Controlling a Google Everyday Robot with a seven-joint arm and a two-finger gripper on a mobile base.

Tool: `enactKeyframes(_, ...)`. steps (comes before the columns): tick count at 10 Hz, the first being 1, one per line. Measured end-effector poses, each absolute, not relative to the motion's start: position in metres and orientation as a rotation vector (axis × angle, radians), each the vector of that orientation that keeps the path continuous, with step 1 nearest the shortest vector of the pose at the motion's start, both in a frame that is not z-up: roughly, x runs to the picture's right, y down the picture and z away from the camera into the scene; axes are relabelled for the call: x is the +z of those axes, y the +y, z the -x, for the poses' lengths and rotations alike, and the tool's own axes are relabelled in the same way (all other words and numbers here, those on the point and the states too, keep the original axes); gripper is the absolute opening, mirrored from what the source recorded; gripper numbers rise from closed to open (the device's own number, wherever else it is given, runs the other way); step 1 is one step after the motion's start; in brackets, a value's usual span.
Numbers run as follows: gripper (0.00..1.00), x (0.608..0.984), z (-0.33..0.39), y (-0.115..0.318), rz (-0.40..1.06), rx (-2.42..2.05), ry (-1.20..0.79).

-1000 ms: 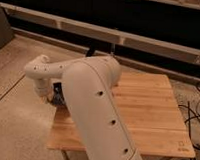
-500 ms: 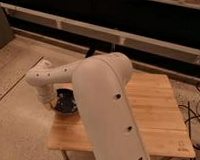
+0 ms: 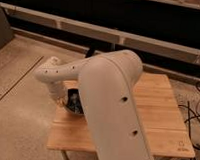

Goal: Drag the ceramic bowl in a circle

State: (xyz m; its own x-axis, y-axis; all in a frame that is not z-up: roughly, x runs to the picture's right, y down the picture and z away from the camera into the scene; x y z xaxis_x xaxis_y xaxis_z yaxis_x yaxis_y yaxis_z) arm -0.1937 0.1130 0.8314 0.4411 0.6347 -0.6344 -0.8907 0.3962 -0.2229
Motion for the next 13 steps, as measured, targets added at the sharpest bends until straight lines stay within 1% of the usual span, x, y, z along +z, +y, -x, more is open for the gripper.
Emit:
enactKeyframes(2,0.00,0.855,0.192,0.100,0.560,0.991,0.554)
enactKeyframes(4,0.00,0.874,0.209,0.090,0.536,0.920,0.572)
enactKeyframes(6,0.00,0.883,0.231,0.083,0.518,0.857,0.567)
enactKeyframes(8,0.00,0.889,0.268,0.079,0.513,0.783,0.538)
enactKeyframes(10,0.00,0.887,0.299,0.094,0.554,0.749,0.503)
enactKeyframes(13,0.00,0.868,0.332,0.130,0.632,0.722,0.446)
